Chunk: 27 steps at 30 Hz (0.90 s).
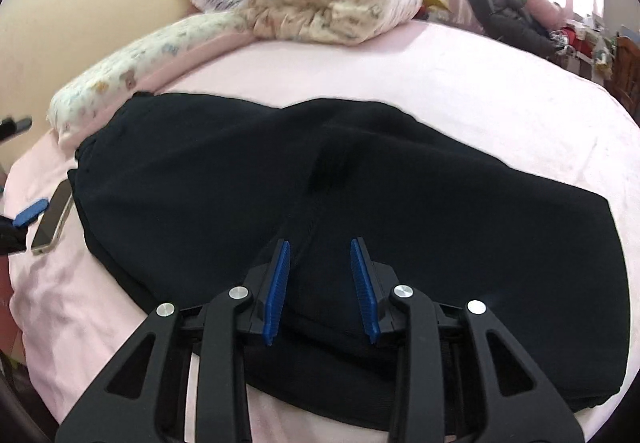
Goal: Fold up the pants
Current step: 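Open the right tool and pull it back from the folded trousers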
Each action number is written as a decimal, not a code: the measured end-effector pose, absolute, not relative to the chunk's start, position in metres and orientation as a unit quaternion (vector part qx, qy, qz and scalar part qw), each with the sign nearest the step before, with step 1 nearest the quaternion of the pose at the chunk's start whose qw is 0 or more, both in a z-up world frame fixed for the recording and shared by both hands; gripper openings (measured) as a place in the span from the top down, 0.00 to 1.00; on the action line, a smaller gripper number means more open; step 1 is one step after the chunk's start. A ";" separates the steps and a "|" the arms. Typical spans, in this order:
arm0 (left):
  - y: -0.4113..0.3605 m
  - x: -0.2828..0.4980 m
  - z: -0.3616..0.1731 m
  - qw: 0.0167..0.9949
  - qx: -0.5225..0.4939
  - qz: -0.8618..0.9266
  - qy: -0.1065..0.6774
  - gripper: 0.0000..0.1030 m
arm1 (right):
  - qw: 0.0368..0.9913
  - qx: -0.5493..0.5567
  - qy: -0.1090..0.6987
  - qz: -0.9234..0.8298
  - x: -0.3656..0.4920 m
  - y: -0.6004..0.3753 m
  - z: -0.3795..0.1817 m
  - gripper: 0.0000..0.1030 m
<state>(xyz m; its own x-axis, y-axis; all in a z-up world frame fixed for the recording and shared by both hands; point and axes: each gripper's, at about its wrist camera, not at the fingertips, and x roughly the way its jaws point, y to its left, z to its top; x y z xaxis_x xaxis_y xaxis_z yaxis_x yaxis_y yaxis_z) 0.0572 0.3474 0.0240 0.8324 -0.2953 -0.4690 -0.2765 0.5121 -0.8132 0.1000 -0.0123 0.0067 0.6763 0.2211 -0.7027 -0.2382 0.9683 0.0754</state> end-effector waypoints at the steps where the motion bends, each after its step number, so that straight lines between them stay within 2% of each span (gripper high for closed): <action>1: 0.348 0.057 0.024 0.821 -0.490 -0.005 0.293 0.02 | 0.902 -0.034 0.412 0.125 0.105 -0.007 -0.003 0.66; 3: 0.349 0.056 0.023 0.824 -0.481 -0.005 0.299 0.02 | 0.902 -0.046 0.410 0.126 0.103 -0.005 -0.006 0.66; 7: 0.346 0.064 0.015 0.816 -0.484 -0.024 0.315 0.02 | 0.909 0.023 0.390 0.143 0.090 -0.030 0.006 0.66; 12: 0.335 0.077 0.004 0.802 -0.489 -0.030 0.342 0.02 | 0.914 0.002 0.374 0.157 0.057 -0.043 0.011 0.67; 13: 0.333 0.078 0.003 0.803 -0.484 -0.029 0.346 0.02 | 0.915 -0.004 0.370 0.162 0.048 -0.047 0.013 0.57; 14: 0.329 0.081 0.003 0.805 -0.476 -0.027 0.352 0.02 | 0.917 -0.007 0.364 0.161 0.039 -0.051 0.014 0.31; 15: 0.326 0.083 0.002 0.807 -0.471 -0.025 0.356 0.02 | 0.921 -0.005 0.355 0.159 0.030 -0.056 0.015 0.22; 20: 0.315 0.092 -0.004 0.813 -0.445 -0.005 0.375 0.02 | 0.930 -0.006 0.336 0.145 0.003 -0.079 0.017 0.21; 25: 0.305 0.101 -0.005 0.828 -0.412 0.020 0.380 0.02 | 0.931 0.023 0.342 0.128 -0.004 -0.105 0.008 0.14; 27: 0.300 0.105 -0.004 0.836 -0.399 0.022 0.377 0.02 | 0.933 0.026 0.339 0.117 -0.008 -0.111 0.006 0.08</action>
